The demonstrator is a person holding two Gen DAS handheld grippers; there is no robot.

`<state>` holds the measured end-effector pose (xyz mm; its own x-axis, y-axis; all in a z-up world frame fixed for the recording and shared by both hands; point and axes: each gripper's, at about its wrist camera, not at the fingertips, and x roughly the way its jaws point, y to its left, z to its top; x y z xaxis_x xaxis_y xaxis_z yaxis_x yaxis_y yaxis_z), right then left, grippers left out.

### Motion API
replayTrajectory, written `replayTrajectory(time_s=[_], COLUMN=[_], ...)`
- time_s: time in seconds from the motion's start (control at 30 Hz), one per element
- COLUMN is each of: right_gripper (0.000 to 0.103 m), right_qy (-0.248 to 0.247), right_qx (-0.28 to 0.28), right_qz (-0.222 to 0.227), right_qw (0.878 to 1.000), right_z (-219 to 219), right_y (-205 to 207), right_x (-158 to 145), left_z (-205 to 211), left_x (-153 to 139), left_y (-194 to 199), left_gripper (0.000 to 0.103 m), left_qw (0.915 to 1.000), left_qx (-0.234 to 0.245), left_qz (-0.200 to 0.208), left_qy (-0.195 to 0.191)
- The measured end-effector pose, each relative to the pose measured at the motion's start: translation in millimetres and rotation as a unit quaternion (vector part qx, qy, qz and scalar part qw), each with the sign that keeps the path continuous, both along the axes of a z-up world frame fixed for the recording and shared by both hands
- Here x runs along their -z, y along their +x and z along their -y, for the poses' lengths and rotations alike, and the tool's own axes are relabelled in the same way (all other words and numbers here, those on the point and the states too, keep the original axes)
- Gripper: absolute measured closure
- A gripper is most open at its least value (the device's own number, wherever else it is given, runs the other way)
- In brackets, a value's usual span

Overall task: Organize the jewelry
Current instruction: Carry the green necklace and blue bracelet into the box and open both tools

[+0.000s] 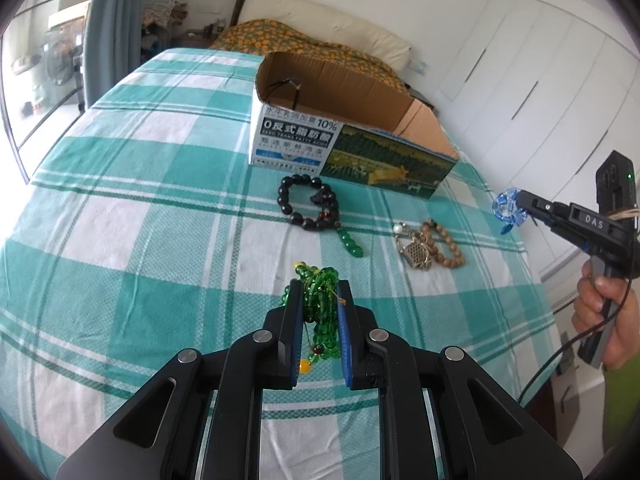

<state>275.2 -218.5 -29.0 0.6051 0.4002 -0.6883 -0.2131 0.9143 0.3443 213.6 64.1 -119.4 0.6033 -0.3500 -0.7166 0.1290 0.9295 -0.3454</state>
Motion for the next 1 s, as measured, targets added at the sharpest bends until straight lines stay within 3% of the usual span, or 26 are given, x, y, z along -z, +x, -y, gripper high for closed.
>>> replayTrajectory(time_s=[0.3, 0.57, 0.8, 1.0], right_gripper=[0.092, 0.092, 0.092, 0.092], right_qy=[-0.001, 0.007, 0.001, 0.002], right_qx=[-0.022, -0.019, -0.016, -0.017], right_qz=[0.028, 0.03, 0.041, 0.045], right_qw=[0.999, 0.999, 0.999, 0.999], right_z=[-2.8, 2.4, -3.6, -14.6], right_y=[-24.5, -18.8, 8.6, 58.4], right_x=[-29.3, -43.8, -54.4, -58.2], left_z=[-19.2, -18.7, -5.8, 11.6], left_x=[-42.4, -66.0, -85.3, -99.2], left_y=[6.2, 27.1, 61.7, 119.5], left_gripper=[0.089, 0.089, 0.089, 0.089], left_qw=[0.9995, 0.9981, 0.9972, 0.997], left_qx=[-0.004, 0.008, 0.02, 0.03], left_qz=[0.027, 0.048, 0.067, 0.071], left_qy=[0.015, 0.037, 0.027, 0.012])
